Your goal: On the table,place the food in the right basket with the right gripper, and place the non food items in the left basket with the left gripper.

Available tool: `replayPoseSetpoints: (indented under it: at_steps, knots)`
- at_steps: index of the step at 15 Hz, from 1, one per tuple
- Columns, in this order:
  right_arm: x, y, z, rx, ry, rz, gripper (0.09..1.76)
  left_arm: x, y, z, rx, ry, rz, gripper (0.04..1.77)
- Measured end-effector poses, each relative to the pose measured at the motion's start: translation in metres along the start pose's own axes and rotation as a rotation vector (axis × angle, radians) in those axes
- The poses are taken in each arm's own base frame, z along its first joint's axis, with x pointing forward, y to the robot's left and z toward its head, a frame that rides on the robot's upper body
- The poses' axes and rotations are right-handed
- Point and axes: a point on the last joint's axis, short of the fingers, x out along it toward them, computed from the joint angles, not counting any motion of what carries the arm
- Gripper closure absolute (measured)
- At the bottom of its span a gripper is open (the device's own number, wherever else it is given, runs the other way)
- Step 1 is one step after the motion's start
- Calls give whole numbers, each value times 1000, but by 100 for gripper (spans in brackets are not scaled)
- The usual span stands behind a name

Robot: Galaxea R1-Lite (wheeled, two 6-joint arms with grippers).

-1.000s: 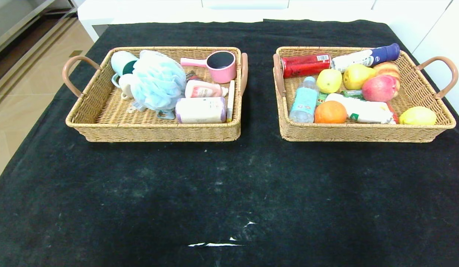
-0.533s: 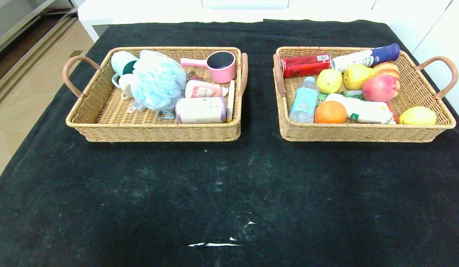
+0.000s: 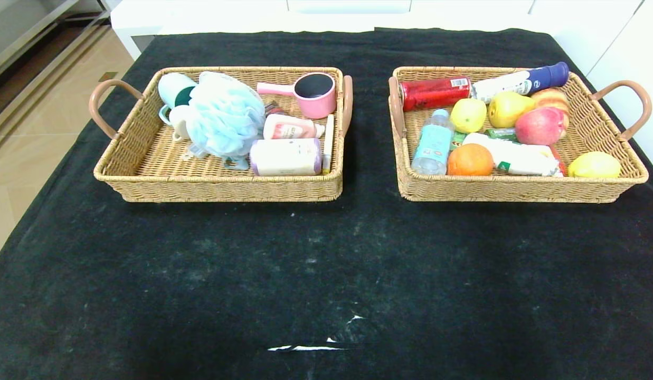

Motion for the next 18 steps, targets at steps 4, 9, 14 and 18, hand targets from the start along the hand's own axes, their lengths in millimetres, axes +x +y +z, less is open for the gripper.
replayPoseSetpoints:
  at_steps: [4, 9, 14, 18]
  knots:
    - [22, -5, -23, -2, -69, -53, 14, 2, -1, -40, -3, 15, 96, 9]
    - [35, -8, -53, 10, 6, -125, 14, 5, -1, -67, -2, 26, 199, 9]
    - [43, -10, -74, -32, 16, -180, 14, 6, -1, -79, -7, 99, 224, 9]
    - [44, -9, -87, -33, 100, -189, 14, 4, -3, -91, -20, 215, 207, 9]
